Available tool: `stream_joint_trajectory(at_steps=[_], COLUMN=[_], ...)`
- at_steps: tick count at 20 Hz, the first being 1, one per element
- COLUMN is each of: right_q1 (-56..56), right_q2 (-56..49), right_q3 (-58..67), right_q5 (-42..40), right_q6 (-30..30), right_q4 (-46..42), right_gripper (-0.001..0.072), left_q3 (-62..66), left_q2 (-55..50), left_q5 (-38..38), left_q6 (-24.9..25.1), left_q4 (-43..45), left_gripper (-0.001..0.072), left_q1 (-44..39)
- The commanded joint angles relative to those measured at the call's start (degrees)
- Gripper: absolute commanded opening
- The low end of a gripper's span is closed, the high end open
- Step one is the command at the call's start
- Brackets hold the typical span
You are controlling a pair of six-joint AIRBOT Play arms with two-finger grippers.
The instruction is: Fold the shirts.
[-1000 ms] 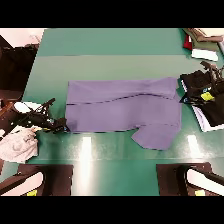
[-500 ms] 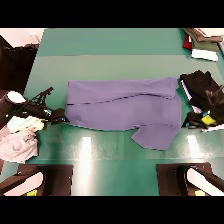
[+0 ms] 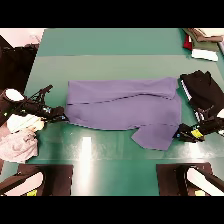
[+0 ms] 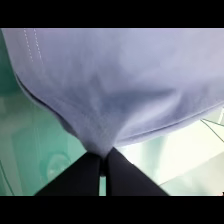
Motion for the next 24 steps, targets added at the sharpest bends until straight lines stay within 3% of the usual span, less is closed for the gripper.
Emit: stream_joint_trajectory(at_steps=[1,3,4,7,11,17,21,24], right_q1=[0.0,0.4,1.0,4.6,6.6,6.5,6.5,6.6], right_q2=[-2.5,-3.6,-4.0,-4.9,0.5,17.4,23.6,22.4], right_q3=[0.6,1.4,1.3,1.4,1.7,10.1,14.9,18.6], right_q5=[-5.8,-5.2,-5.2,-5.5,-2.6,18.9,16.0,10.1], right_q6=[-0.1,-0.2,-0.2,-1.7,-2.5,0.2,0.6,0.5], right_q4=[2.3,2.3,2.2,1.7,-1.6,-13.8,-9.7,-7.0], right_gripper=[0.0365,0.0364,0.0321,0.0020,0.0014,0.0013,0.0013,0.0013], left_q3=[0.1,0.1,0.1,0.0,1.0,3.5,3.4,3.5], left_q2=[0.0,0.0,0.0,0.0,0.1,13.3,18.1,17.8], left_q5=[-0.8,-0.7,-0.7,-1.0,-3.8,-11.5,-13.9,-8.2], left_q6=[0.0,0.0,0.0,0.0,0.0,-0.7,-0.9,-1.2], left_q4=[0.0,0.0,0.0,0.0,3.0,6.2,3.9,3.3], left_gripper=[0.0025,0.0025,0.0025,0.0025,0.0023,0.0023,0.0024,0.0023], left_q1=[0.0,0.0,0.0,0.0,0.0,0.0,0.0,0.0])
